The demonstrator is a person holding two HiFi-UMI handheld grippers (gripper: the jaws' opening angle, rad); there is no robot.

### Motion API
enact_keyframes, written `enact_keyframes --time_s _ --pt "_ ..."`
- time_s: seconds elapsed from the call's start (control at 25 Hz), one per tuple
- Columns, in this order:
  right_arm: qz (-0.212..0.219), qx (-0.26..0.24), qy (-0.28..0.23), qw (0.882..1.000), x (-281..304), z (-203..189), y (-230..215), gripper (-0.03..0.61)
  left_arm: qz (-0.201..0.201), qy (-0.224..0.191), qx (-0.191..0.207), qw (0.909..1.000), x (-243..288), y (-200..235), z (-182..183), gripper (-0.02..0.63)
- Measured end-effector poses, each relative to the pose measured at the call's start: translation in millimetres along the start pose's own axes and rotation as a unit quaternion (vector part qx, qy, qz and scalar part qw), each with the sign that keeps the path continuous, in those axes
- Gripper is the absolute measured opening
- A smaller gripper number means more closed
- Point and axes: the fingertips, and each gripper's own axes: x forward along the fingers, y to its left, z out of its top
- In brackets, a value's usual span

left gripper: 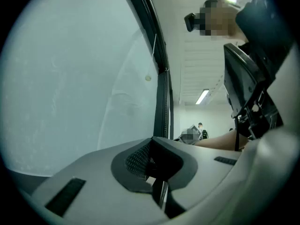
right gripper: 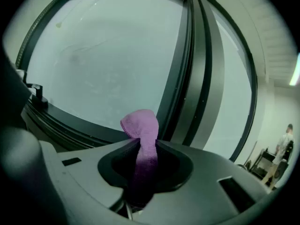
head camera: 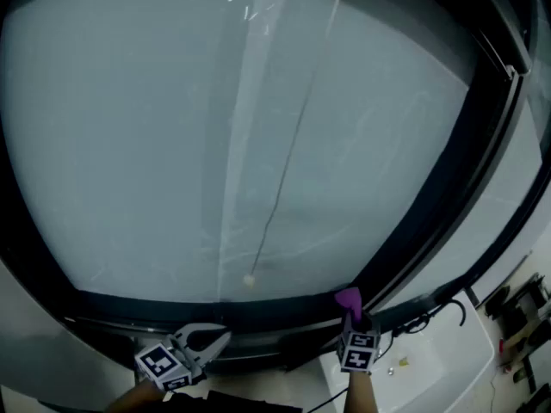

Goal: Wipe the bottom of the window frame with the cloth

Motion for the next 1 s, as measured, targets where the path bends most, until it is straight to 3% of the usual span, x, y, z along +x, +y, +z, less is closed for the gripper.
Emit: enact_keyframes --time_s 0.36,0.76,1.0 --pt "-0.061 -0.034 0.101 0.992 34 -8 -10 0.084 0.005 -0.005 -0.025 0.9997 3 0 1 0.005" --pt "-0.049 -0.083 0.134 0.986 41 -6 -3 0.083 0.027 -0.015 -0.013 0.9995 2 2 2 0.005" --pt "0.008 -0.076 0.123 0.989 29 -7 21 0.084 0.029 -0.044 -0.023 0.9984 -11 -6 4 0.003"
